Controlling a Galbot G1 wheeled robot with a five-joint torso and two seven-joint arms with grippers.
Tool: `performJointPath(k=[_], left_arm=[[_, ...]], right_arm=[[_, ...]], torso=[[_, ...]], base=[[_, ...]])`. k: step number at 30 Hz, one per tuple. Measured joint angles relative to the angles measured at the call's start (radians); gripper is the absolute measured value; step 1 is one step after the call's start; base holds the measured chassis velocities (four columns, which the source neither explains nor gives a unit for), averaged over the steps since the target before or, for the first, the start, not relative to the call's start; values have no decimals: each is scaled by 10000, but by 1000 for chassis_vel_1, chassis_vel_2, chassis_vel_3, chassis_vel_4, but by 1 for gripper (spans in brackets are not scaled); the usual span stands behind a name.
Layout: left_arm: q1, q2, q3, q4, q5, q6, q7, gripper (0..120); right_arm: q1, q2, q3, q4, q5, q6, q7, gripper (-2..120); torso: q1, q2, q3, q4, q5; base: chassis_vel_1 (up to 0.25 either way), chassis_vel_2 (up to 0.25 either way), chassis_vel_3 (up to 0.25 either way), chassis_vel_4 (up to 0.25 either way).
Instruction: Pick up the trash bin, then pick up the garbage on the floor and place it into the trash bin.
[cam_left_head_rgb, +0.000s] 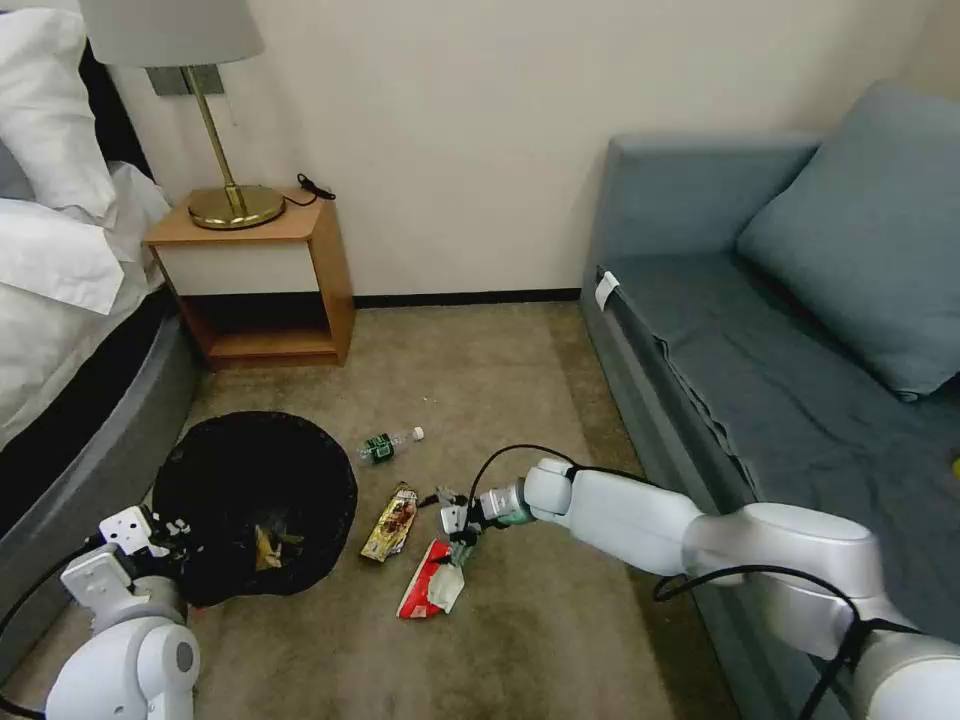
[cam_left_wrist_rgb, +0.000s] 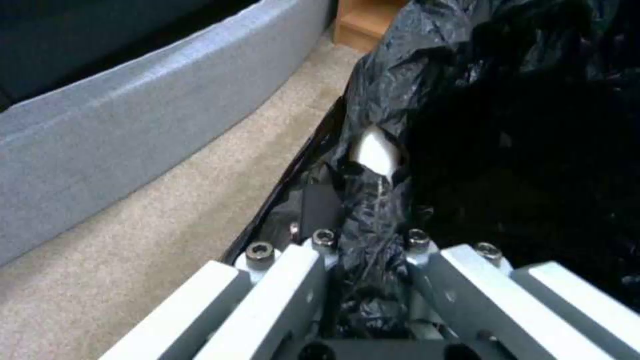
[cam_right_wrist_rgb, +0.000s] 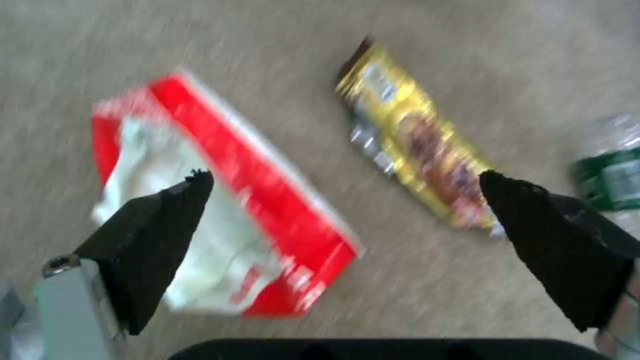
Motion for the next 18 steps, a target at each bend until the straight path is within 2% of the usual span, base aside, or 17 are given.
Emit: performJointPath(k=[9, 18], left_arm=[[15, 0, -39, 2, -22, -73, 16, 1], [112, 2, 9, -111, -33, -106, 24, 1]], right_arm=[[-306, 698, -221, -1306, -340, 391, -308, 100], [-536, 970, -302, -1573, -135, 297, -308, 100]], torso=[[0, 0, 0, 1, 1], [0, 0, -1, 1, 2]], base=[[0, 0, 0, 0], [0, 0, 0, 0]])
